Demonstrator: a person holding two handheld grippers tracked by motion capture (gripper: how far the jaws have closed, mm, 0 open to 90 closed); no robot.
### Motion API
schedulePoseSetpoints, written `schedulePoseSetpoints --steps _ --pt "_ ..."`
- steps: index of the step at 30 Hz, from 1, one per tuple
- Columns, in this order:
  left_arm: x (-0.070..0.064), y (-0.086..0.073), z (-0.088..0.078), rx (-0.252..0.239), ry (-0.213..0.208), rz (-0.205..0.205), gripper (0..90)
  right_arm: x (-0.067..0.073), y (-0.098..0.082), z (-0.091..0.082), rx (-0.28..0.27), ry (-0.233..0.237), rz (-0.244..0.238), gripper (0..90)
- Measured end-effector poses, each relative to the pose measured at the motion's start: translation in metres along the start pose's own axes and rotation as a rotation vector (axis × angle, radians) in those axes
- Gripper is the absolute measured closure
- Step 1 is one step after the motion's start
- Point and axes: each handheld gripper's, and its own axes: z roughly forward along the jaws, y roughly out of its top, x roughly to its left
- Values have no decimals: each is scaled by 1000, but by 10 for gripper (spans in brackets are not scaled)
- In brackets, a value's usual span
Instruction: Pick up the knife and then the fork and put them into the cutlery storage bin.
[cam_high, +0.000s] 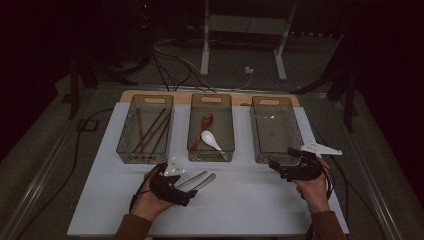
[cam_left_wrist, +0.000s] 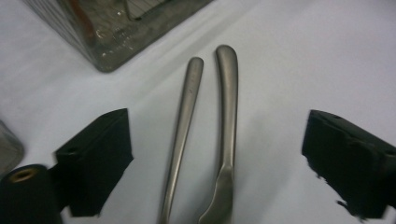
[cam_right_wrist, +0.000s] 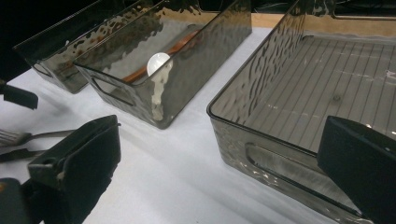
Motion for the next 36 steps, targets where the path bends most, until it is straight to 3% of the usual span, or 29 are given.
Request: schedulePoseSetpoints --steps 4,12,17,27,36 --pt "-3 -2 4 27 -3 19 210 -1 -1 0 -1 -1 6 0" --pt "-5 -5 12 101 -44 63 551 -1 -3 0 -4 2 10 0" --pt "-7 -9 20 135 -38 67 679 -1 -3 0 -5 6 14 0" --pt "-14 -6 23 162 16 127 776 -2 -4 1 -3 8 18 0" --pt "-19 -6 23 162 45 145 817 3 -6 6 12 22 12 0"
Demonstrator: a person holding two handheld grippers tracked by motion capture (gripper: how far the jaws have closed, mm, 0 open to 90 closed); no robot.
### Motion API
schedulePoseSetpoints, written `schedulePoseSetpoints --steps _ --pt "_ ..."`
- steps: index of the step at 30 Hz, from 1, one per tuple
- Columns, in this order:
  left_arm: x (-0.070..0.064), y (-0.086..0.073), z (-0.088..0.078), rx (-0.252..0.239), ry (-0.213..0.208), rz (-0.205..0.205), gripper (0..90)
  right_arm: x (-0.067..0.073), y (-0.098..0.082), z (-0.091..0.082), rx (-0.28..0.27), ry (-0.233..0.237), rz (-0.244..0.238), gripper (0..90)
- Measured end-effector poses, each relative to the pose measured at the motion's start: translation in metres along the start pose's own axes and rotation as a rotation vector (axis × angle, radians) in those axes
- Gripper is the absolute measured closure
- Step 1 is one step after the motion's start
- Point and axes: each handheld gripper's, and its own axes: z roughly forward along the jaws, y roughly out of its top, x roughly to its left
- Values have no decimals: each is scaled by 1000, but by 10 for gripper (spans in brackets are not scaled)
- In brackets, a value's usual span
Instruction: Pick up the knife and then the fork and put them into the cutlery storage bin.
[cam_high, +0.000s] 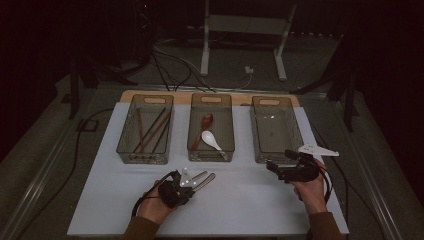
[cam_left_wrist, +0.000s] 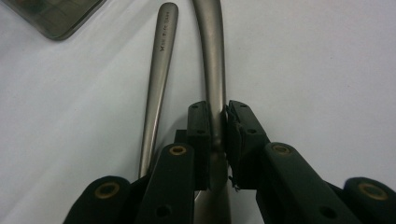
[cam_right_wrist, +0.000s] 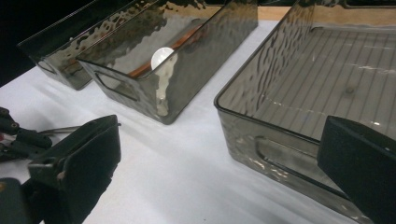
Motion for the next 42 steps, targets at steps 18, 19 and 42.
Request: schedulePoseSetpoints --steps 18,19,42 --pt "1 2 -1 -10 -9 -18 820 16 -4 16 55 39 -36 0" --pt "1 2 -1 -11 -9 -17 820 17 -5 17 57 40 -37 0" --pt "3 7 3 34 -42 -1 803 21 -6 23 76 52 -49 0"
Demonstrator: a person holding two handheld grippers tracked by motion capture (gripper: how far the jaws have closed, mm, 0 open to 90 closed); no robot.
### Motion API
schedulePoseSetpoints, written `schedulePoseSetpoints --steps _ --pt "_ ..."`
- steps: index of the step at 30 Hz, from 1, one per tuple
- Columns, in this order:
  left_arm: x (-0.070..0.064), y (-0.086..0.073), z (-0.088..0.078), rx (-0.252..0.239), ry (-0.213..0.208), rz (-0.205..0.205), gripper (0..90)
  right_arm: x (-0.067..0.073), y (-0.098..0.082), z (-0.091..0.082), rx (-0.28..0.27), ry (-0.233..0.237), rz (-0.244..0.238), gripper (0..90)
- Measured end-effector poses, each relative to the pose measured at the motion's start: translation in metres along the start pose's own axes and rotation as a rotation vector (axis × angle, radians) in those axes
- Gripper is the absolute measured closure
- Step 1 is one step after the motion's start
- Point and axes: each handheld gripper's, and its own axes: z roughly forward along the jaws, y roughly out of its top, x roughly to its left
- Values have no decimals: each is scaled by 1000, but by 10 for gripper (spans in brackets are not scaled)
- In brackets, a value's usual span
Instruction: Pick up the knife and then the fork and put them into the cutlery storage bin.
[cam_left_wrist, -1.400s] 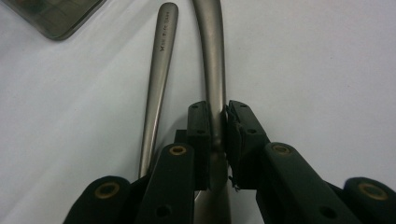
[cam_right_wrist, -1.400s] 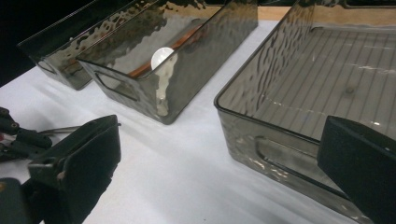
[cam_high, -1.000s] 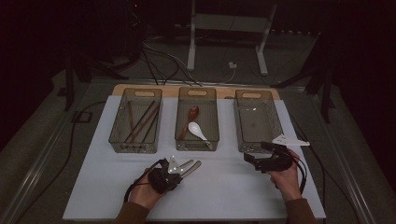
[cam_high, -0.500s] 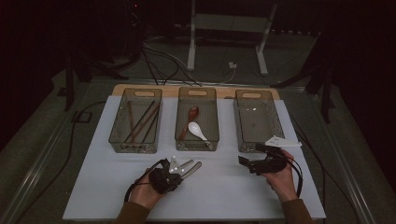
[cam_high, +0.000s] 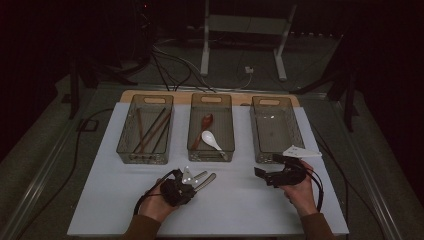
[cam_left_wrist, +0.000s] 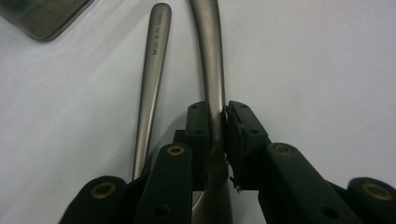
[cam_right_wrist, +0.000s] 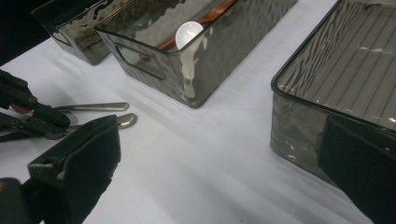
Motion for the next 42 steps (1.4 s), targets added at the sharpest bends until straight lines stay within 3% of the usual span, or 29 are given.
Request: schedulePoseSetpoints --steps 6,12,20,27,33,42 --pt "3 -1 1 -3 -20 -26 810 2 1 3 5 7 -4 0" --pt "-1 -1 0 -13 7 -5 821 4 1 4 3 15 -5 0" --pt "-3 4 1 -34 -1 -19 821 5 0 5 11 26 0 0" --pt "-10 14 4 -61 -11 -10 822 12 -2 13 39 45 -17 0" --pt "-11 21 4 -77 -32 -26 822 16 -4 17 59 50 -17 0" --pt "-12 24 3 -98 -28 -36 821 29 -8 32 122 74 -49 11"
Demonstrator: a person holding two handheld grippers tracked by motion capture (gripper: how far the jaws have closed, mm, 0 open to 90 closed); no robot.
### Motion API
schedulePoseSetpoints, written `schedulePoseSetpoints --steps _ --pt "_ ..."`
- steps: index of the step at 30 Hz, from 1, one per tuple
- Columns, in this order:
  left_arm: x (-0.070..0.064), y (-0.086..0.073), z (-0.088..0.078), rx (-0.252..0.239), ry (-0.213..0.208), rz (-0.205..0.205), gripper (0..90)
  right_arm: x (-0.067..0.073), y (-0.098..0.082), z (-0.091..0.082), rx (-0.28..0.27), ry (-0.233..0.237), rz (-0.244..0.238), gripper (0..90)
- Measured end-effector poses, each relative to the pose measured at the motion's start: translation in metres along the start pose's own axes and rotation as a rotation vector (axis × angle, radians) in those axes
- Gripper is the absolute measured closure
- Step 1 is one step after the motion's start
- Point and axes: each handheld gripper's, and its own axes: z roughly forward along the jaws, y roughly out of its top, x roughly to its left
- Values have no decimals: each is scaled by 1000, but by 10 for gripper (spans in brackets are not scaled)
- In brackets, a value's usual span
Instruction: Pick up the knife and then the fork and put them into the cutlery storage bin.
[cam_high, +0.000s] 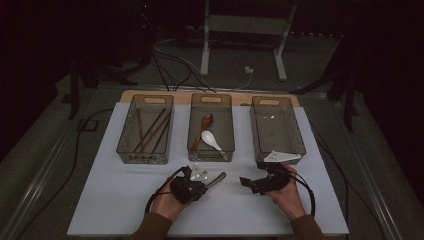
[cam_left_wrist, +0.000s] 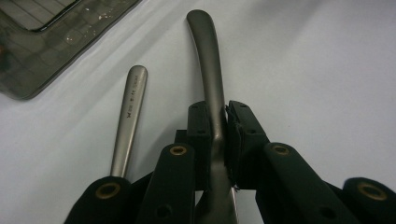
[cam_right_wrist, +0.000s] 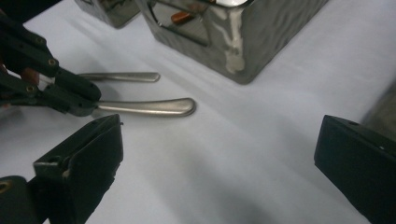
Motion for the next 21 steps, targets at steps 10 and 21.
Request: schedulePoseSetpoints --steps 10,21 --pt "-2 6 -1 -8 -1 -11 821 11 -1 12 37 28 -22 32" --pt "-7 19 -4 -35 -5 5 821 15 -2 22 55 97 14 56"
